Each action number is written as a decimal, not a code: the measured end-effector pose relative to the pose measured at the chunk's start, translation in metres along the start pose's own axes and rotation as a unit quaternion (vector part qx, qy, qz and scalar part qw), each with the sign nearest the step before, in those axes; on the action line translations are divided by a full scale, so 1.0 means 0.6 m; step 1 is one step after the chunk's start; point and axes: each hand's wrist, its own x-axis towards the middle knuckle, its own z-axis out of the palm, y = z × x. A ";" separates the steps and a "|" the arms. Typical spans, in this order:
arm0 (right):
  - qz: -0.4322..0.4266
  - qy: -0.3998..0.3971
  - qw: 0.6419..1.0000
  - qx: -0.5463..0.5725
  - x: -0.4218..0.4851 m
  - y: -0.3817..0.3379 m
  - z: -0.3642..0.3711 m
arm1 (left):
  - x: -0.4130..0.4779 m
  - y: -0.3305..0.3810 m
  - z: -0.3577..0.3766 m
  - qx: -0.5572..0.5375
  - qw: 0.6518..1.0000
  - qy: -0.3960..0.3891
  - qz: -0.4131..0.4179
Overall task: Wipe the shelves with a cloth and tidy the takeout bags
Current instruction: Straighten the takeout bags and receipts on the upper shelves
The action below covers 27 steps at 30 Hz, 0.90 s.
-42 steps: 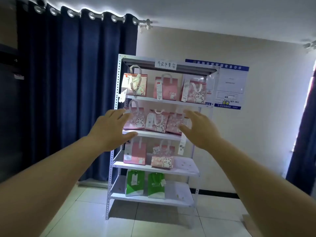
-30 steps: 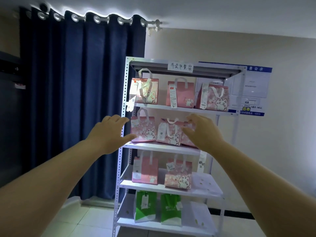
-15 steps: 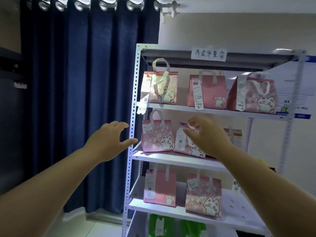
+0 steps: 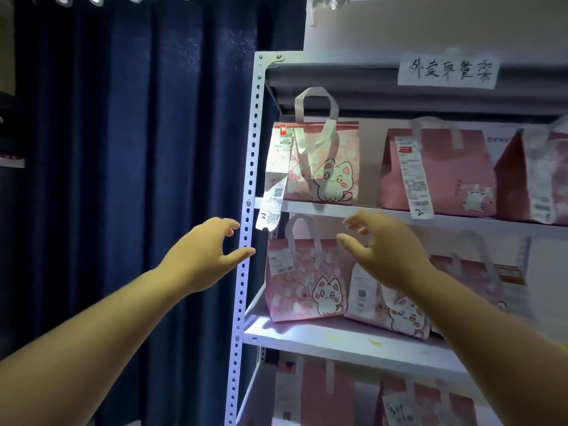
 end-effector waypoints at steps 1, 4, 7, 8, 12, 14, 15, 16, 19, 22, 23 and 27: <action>0.002 0.004 1.000 -0.006 0.016 0.005 0.019 | 0.022 -0.012 0.012 0.001 1.000 0.000 0.007; 0.020 0.034 0.999 -0.020 0.062 0.021 0.073 | 0.098 -0.043 0.043 -0.009 0.999 0.014 0.031; 0.052 0.073 0.995 -0.035 0.106 0.041 0.117 | 0.173 -0.057 0.071 -0.039 0.997 0.028 0.056; 0.062 0.083 0.994 -0.044 0.121 0.050 0.130 | 0.197 -0.061 0.080 -0.044 0.996 0.036 0.067; 0.118 0.107 0.984 -0.076 0.179 0.085 0.166 | 0.281 -0.073 0.113 -0.064 0.992 0.059 0.089; 0.145 0.116 0.979 -0.079 0.200 0.098 0.180 | 0.311 -0.075 0.129 -0.072 0.992 0.061 0.087; 0.156 0.119 0.977 -0.079 0.210 0.104 0.187 | 0.324 -0.075 0.136 -0.076 0.992 0.058 0.085; 0.166 0.120 0.976 -0.078 0.220 0.111 0.193 | 0.335 -0.074 0.144 -0.080 0.992 0.056 0.084; 0.199 0.116 0.971 -0.067 0.246 0.131 0.206 | 0.360 -0.072 0.166 -0.099 0.990 0.059 0.087; 0.212 0.109 0.970 -0.050 0.266 0.152 0.216 | 0.380 -0.070 0.182 -0.102 0.991 0.066 0.055; 0.211 0.106 0.971 -0.040 0.271 0.159 0.219 | 0.385 -0.070 0.185 -0.105 0.991 0.064 0.045; 0.204 0.105 0.973 -0.008 0.277 0.184 0.228 | 0.397 -0.075 0.191 -0.147 0.986 0.049 0.055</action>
